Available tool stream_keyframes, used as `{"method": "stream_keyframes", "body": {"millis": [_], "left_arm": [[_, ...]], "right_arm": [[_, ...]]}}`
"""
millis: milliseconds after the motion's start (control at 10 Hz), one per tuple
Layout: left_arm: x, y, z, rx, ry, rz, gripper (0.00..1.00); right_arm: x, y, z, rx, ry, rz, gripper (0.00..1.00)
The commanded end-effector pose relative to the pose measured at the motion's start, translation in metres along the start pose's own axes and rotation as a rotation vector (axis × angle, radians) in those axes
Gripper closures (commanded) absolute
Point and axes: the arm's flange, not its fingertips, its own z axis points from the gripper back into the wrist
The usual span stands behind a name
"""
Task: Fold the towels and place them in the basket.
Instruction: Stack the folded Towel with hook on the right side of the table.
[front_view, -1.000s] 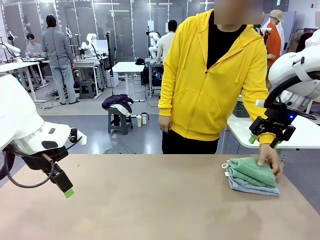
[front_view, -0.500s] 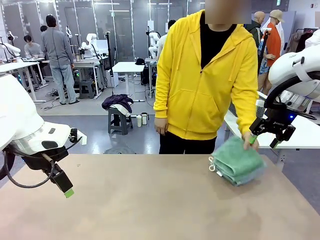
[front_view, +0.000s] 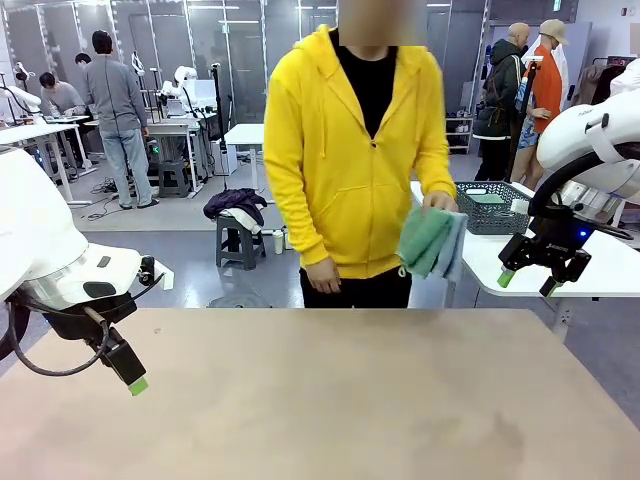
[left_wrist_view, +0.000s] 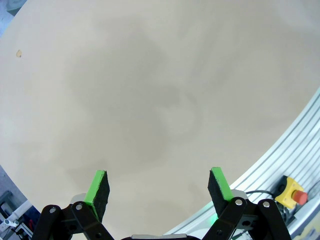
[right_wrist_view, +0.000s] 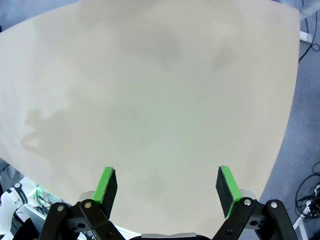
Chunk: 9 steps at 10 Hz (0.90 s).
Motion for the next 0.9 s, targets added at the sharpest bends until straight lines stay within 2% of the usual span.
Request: {"method": "stream_keyframes", "body": {"millis": [0, 200, 400, 600, 800], "left_arm": [[0.000, 0.000, 0.000, 0.000, 0.000, 0.000, 0.00], [0.002, 0.018, 0.037, -0.093, -0.074, -0.005, 0.00], [-0.020, 0.046, 0.070, -0.281, -0.167, 0.010, 0.00], [-0.066, 0.089, 0.103, -0.527, -0.361, 0.000, 0.00], [-0.099, 0.118, 0.114, -0.701, -0.509, 0.012, 0.00]], "right_arm": [[-0.023, -0.001, 0.008, 0.059, 0.029, 0.061, 0.00], [-0.061, -0.009, 0.032, 0.148, 0.026, 0.096, 0.00], [-0.087, -0.024, 0.052, 0.253, 0.014, 0.094, 0.00], [-0.130, -0.039, 0.077, 0.420, -0.005, 0.121, 0.00], [-0.162, -0.056, 0.083, 0.594, -0.005, 0.146, 0.00]]}}
